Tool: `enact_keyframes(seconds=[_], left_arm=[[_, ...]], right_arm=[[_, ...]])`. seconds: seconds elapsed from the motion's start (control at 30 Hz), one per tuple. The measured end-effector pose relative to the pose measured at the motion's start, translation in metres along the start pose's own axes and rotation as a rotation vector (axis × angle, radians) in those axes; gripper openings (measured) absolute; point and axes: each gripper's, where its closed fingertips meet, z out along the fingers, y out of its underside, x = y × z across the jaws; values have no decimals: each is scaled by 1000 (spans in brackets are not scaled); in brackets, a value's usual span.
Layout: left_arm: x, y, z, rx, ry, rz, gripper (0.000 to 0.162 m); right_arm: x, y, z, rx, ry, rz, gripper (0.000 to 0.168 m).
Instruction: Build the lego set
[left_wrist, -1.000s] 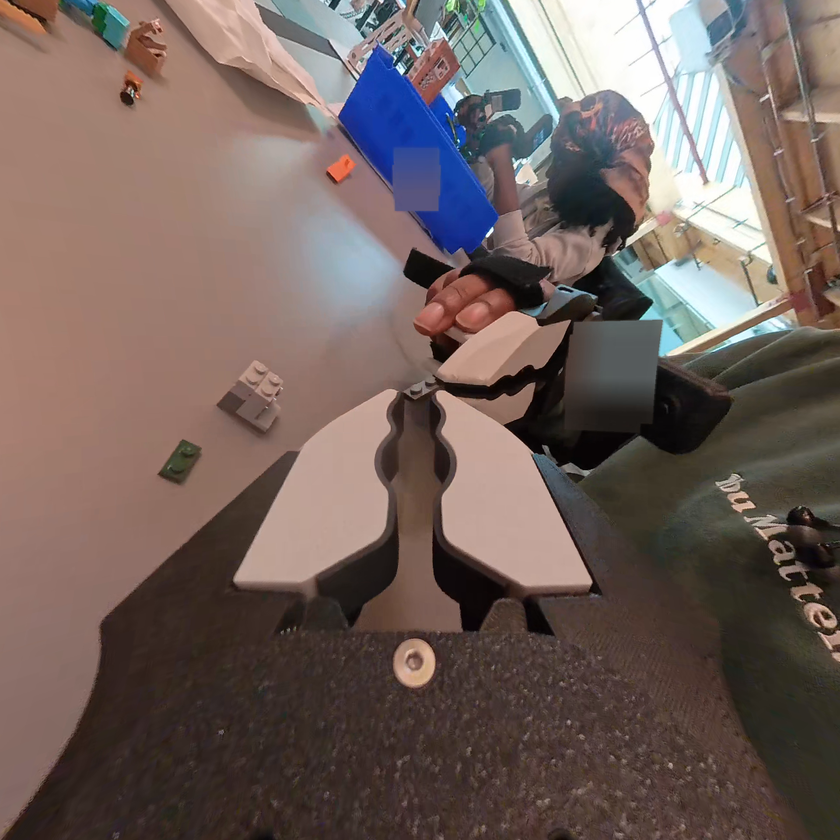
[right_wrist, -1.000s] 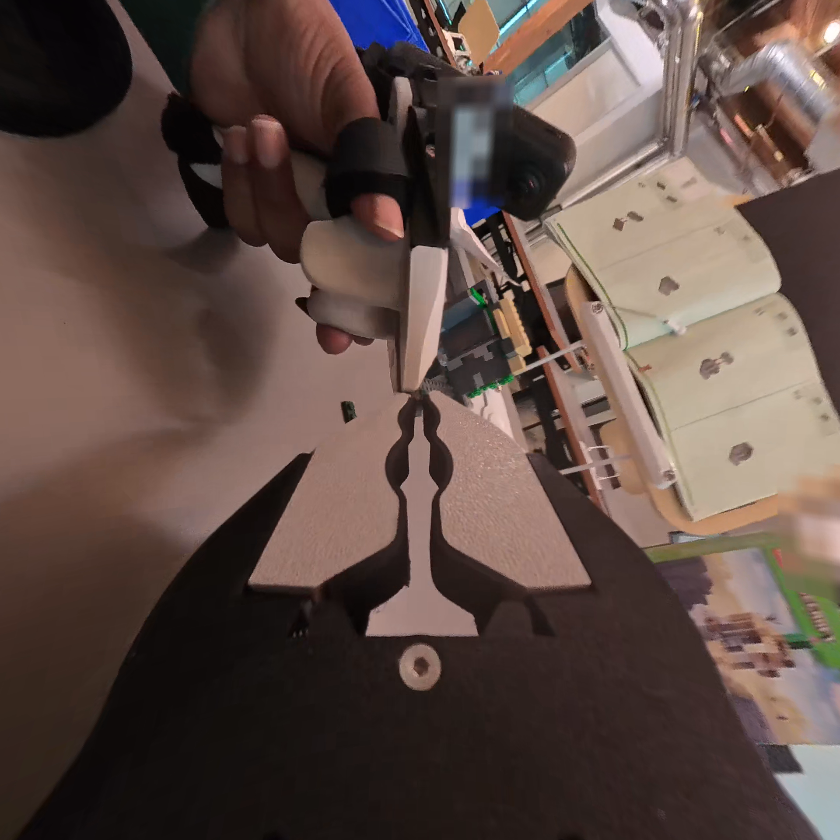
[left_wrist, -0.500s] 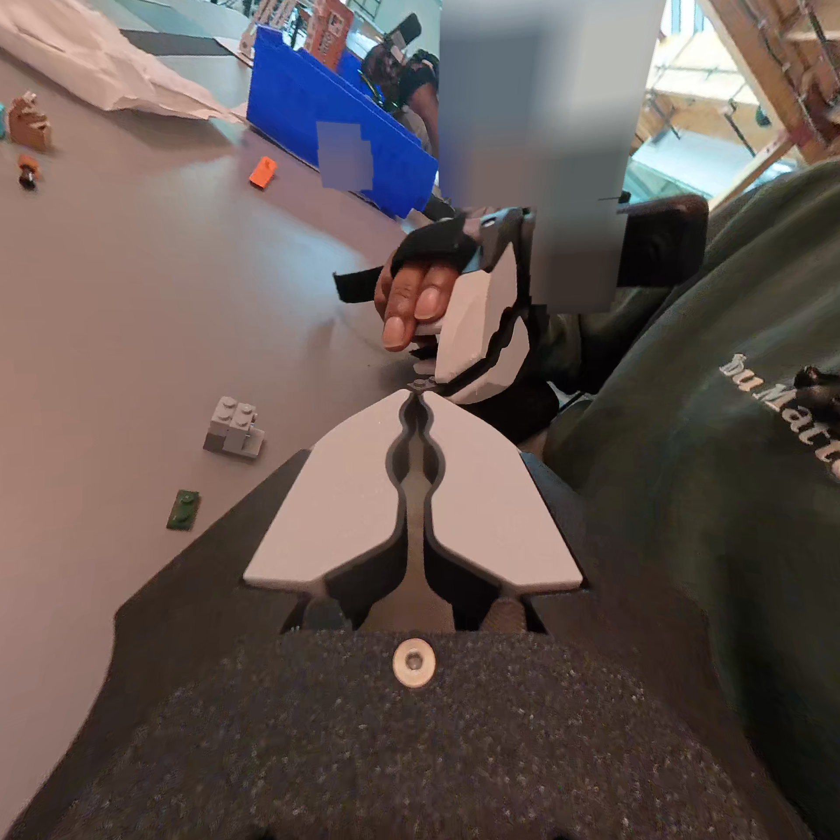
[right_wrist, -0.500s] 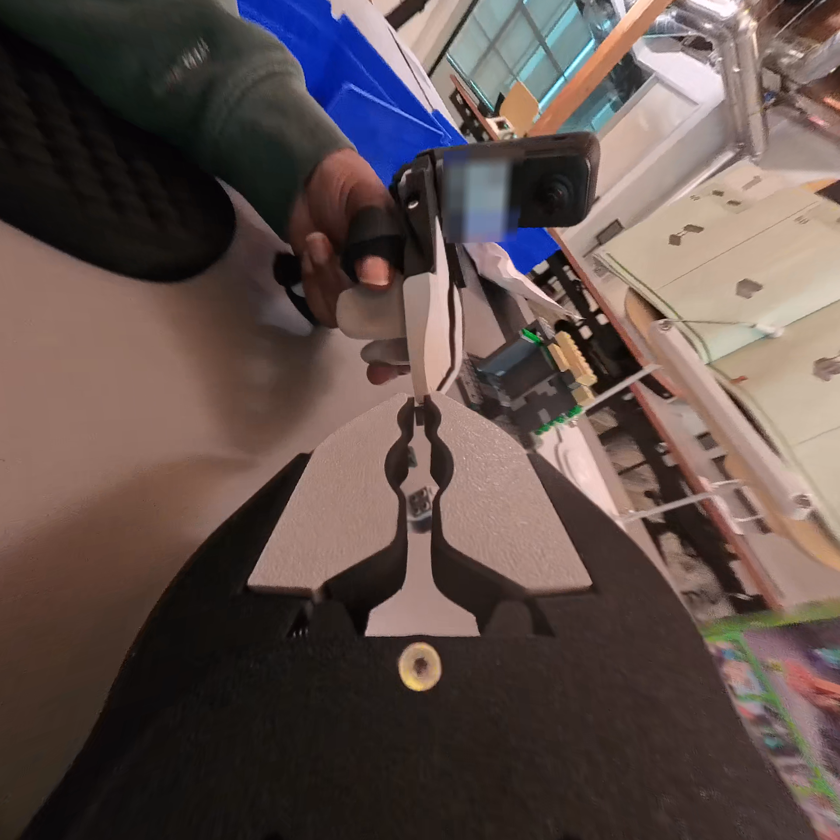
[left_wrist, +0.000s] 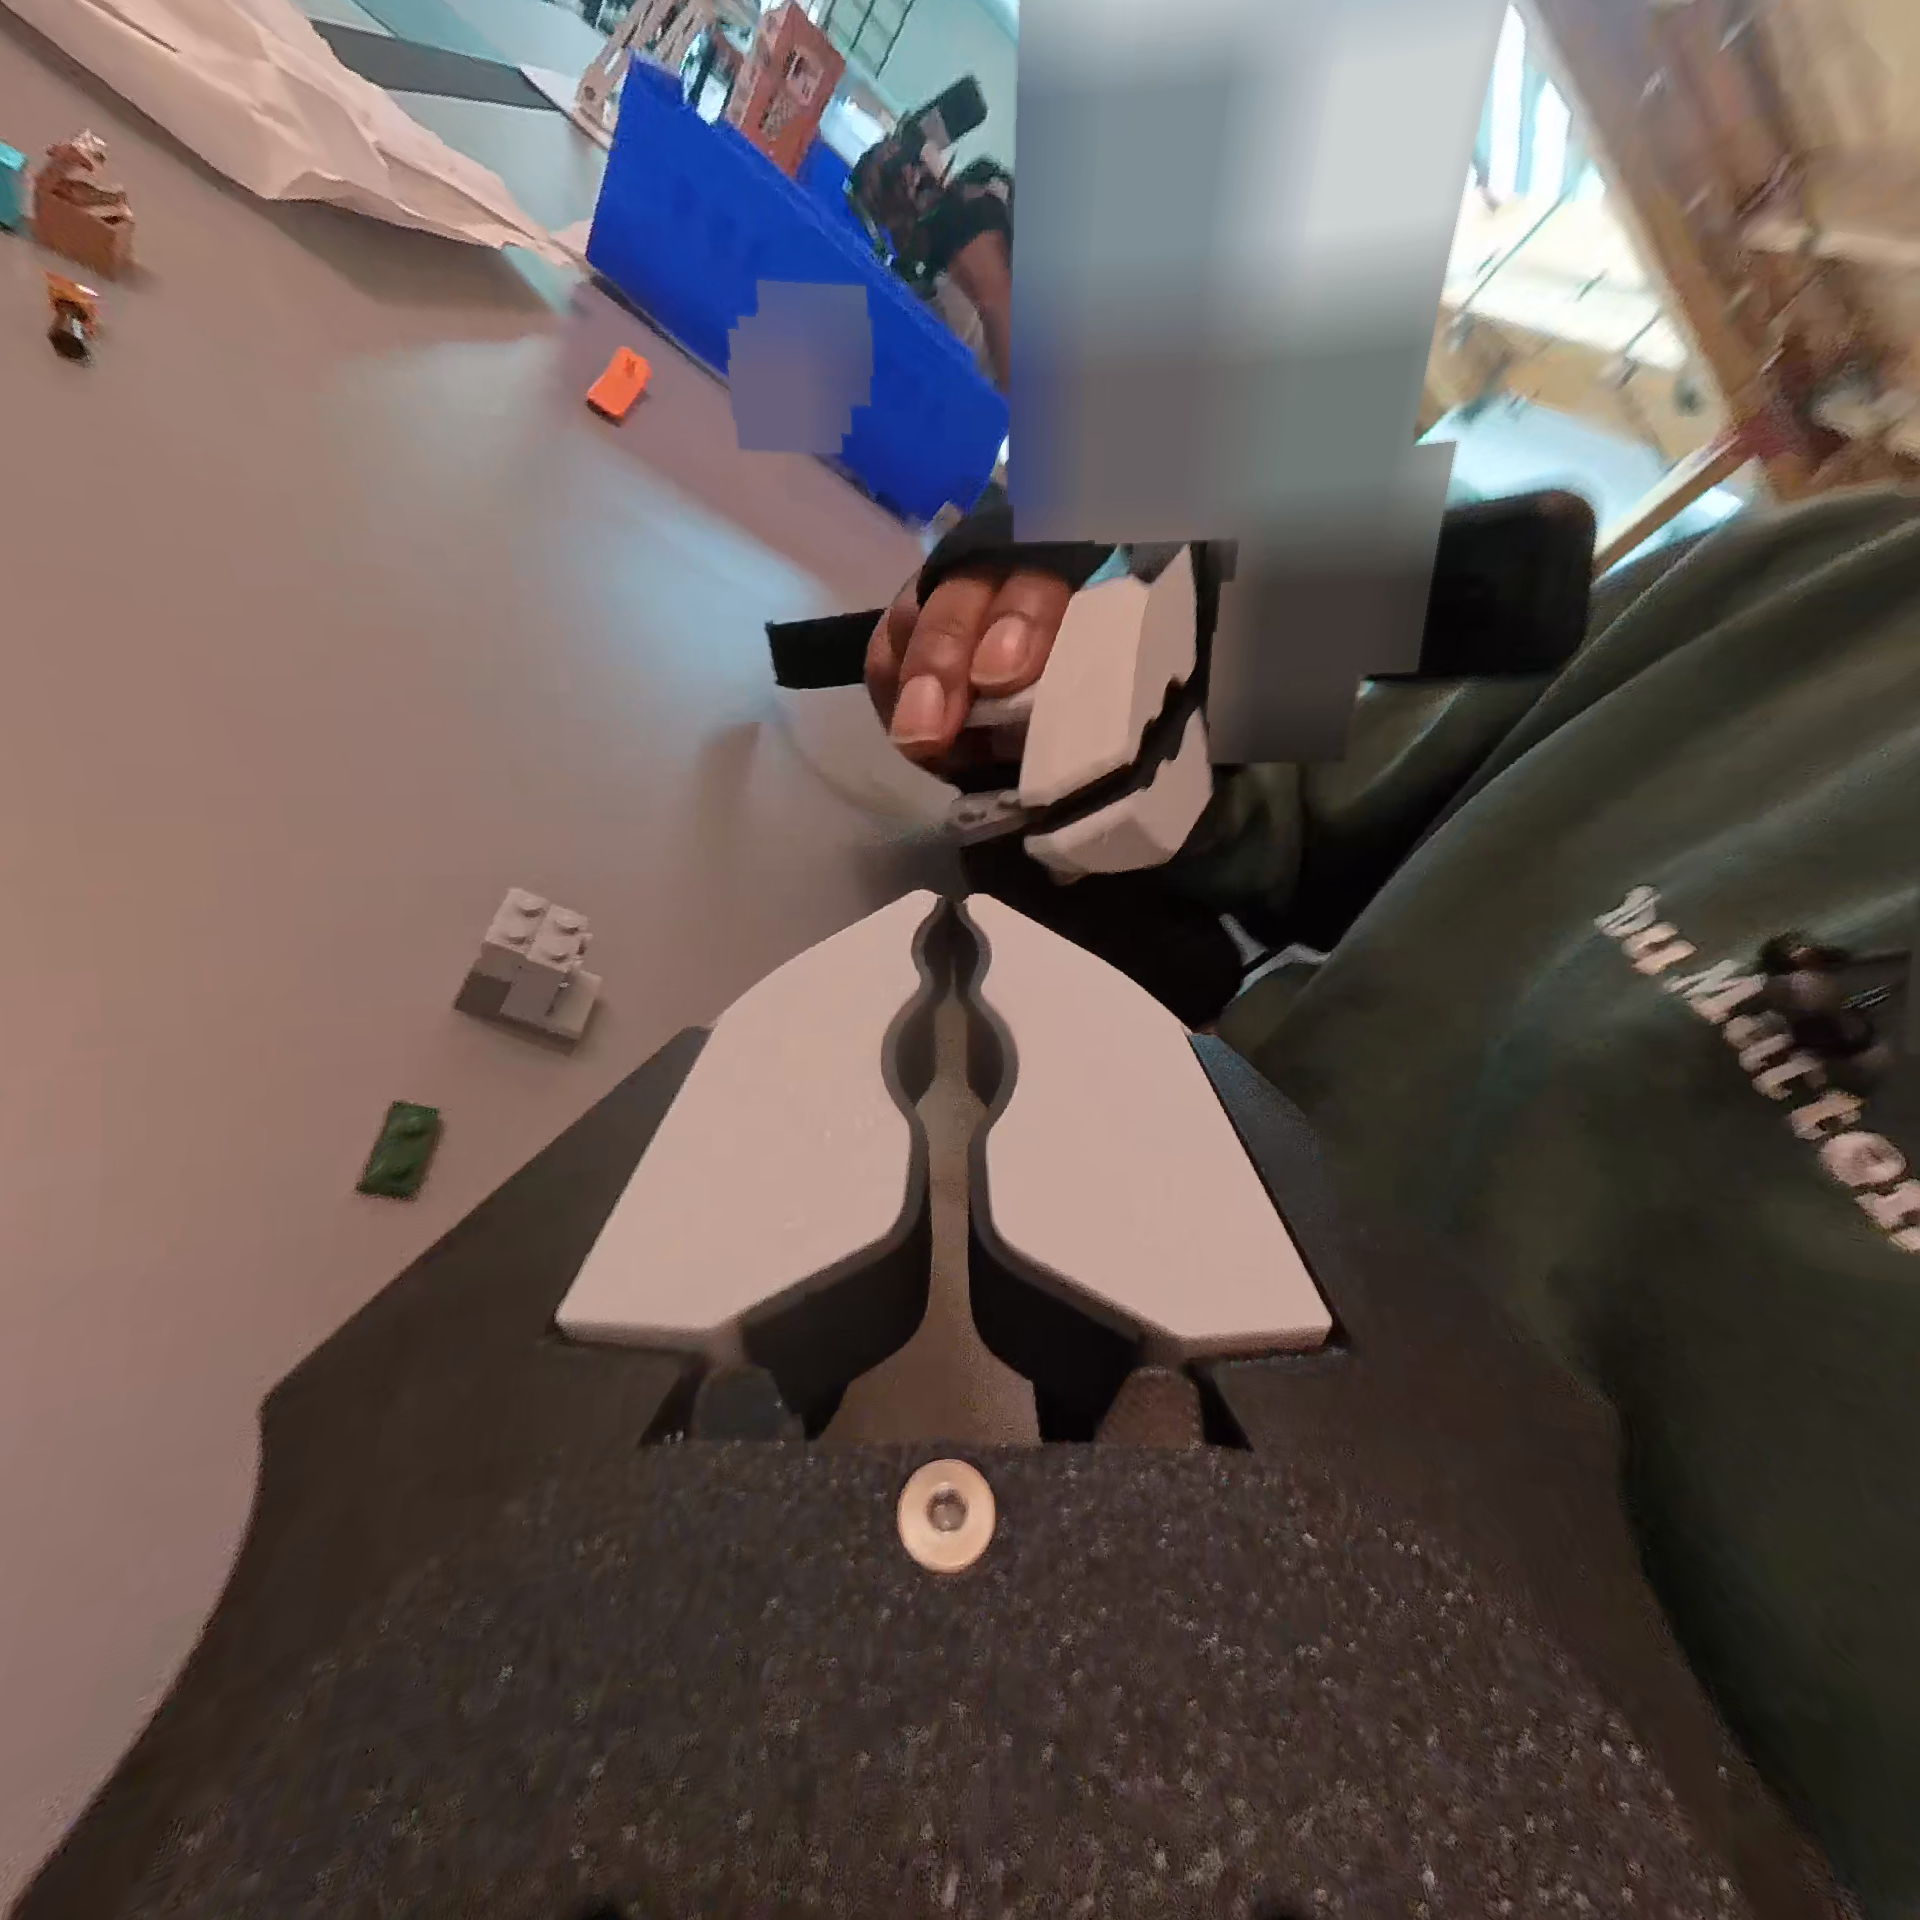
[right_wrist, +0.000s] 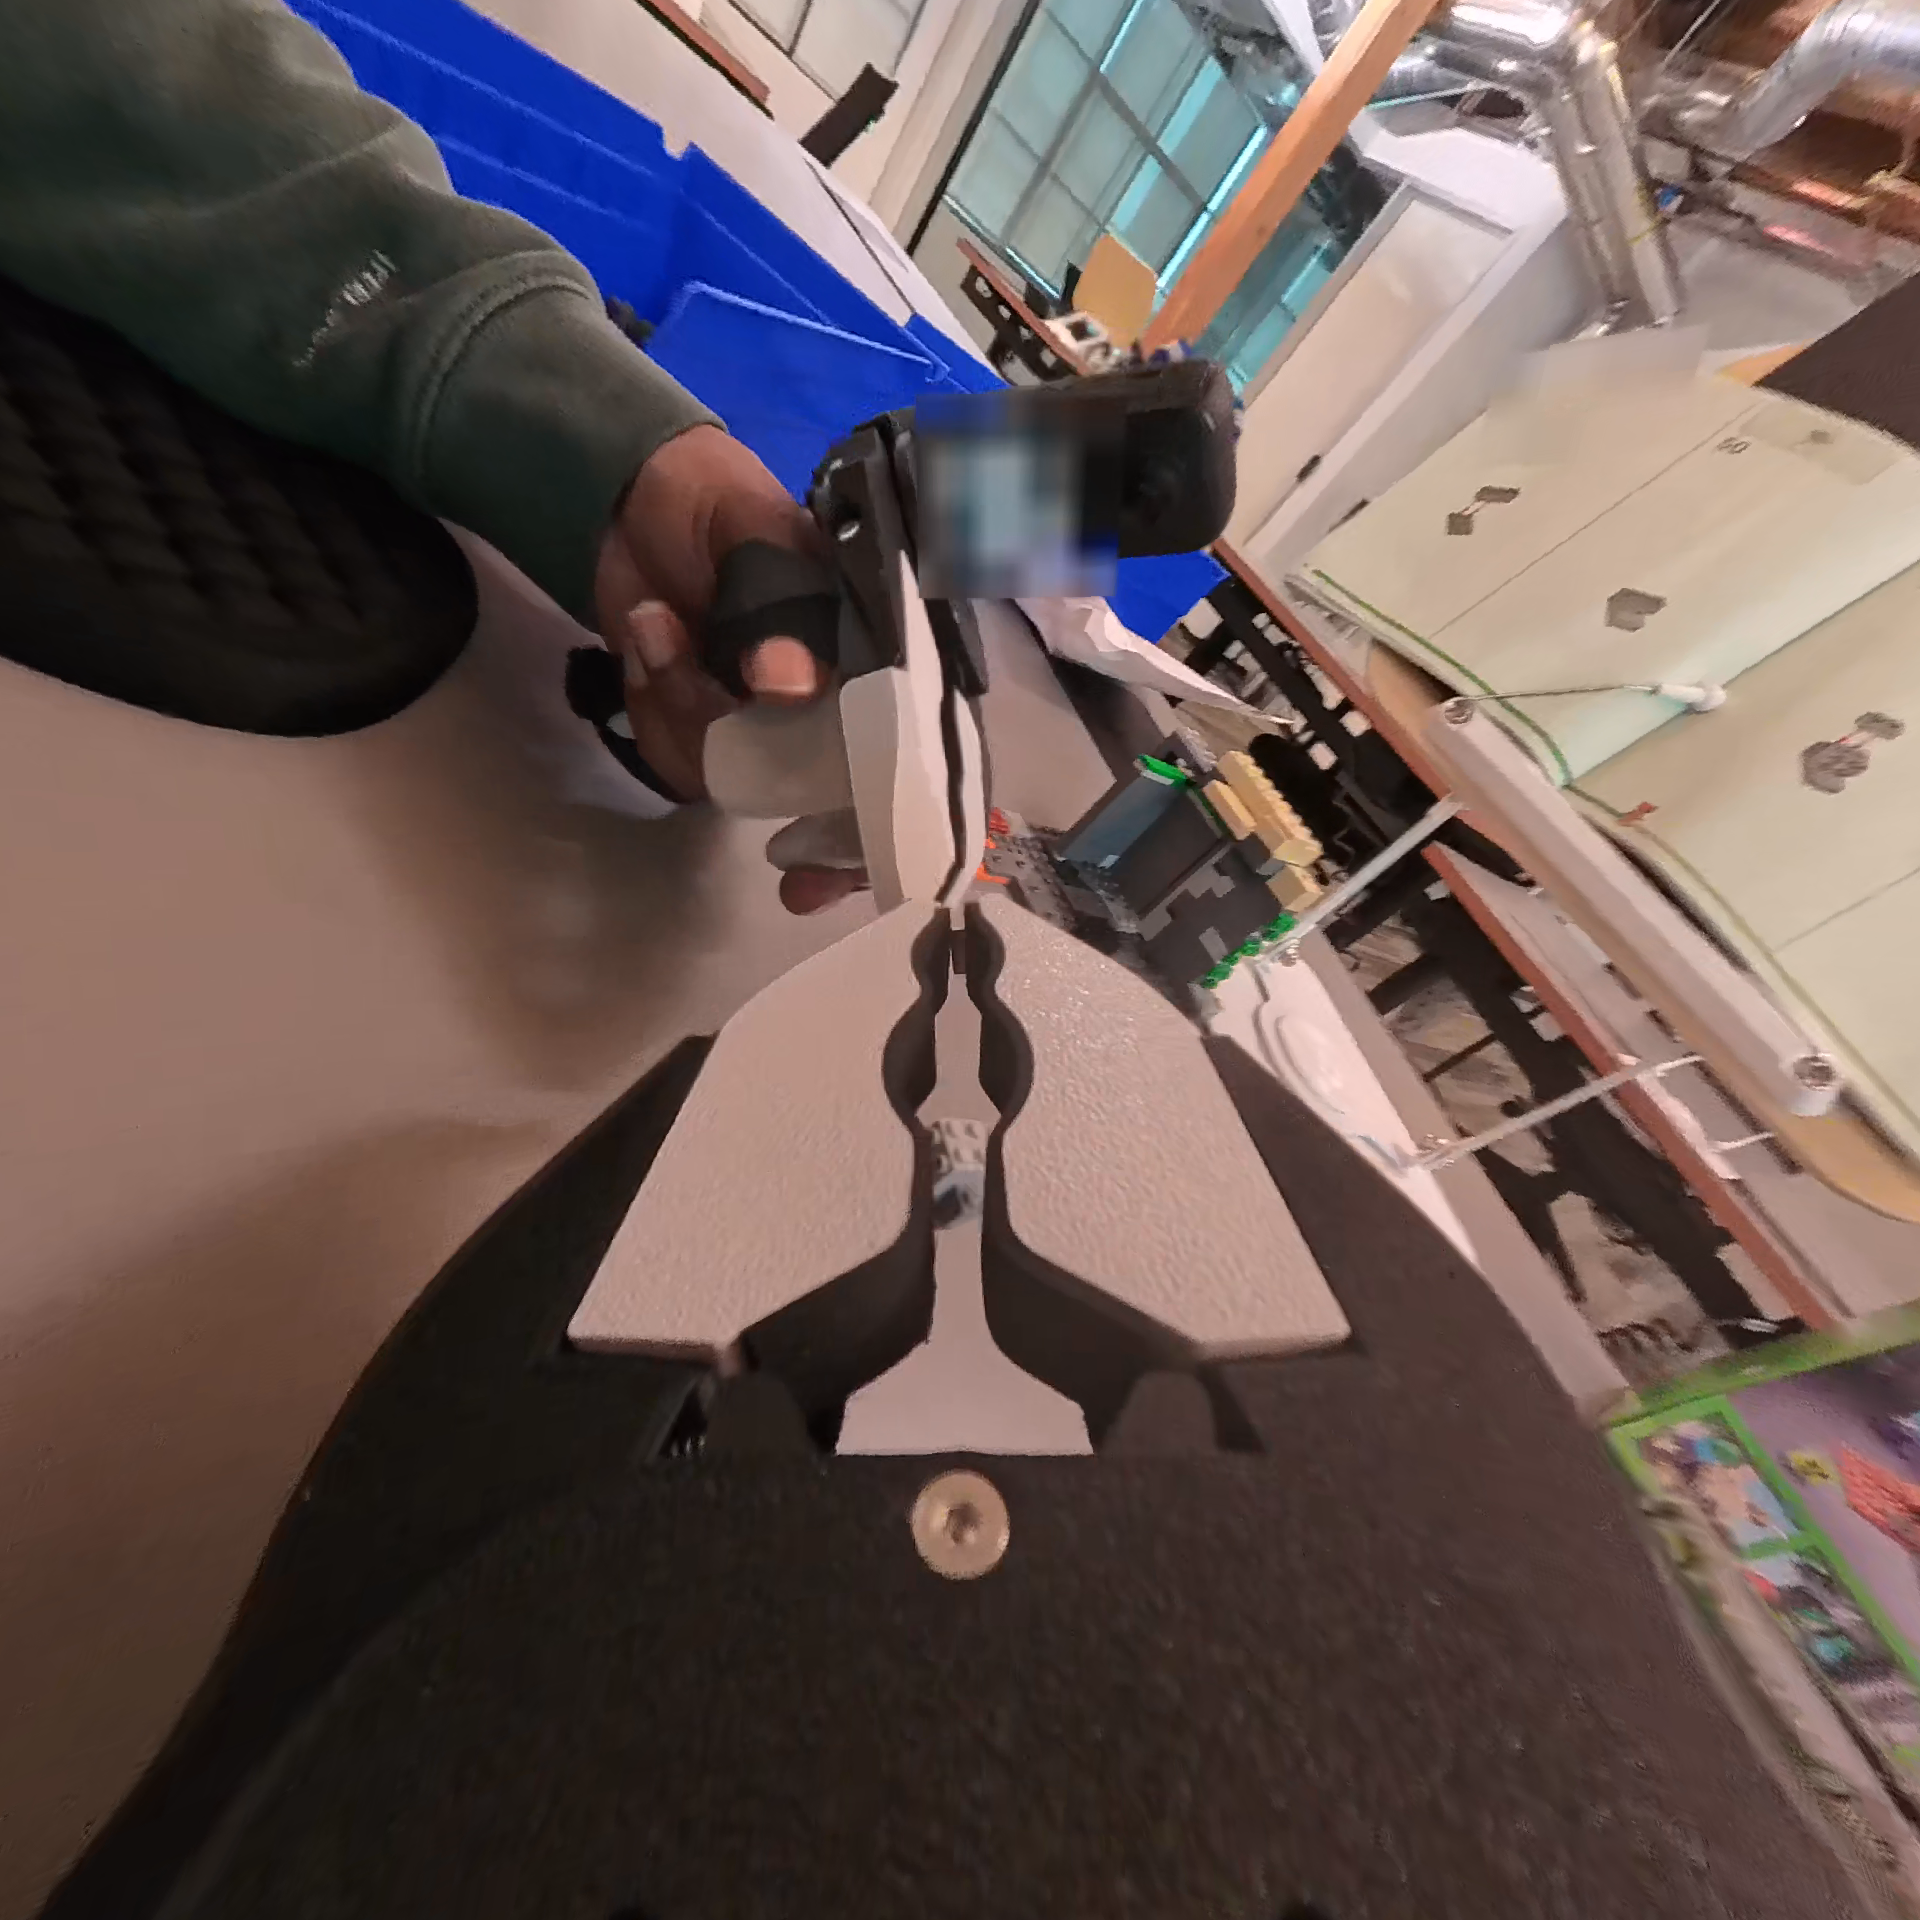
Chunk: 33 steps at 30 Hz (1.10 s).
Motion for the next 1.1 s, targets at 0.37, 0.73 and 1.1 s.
enact_keyframes(seconds=[0.37, 0.73, 1.1], left_arm=[[10, -16, 2, 143, 140, -341, 9], [14, -14, 4, 144, 175, -417, 6], [9, -16, -7, 103, 129, -333, 5]], right_arm=[[-7, -6, 3, -45, 101, -375, 2], [-9, -9, 6, -62, 149, -523, 1], [2, -7, 4, 2, 1, 44, 27]])
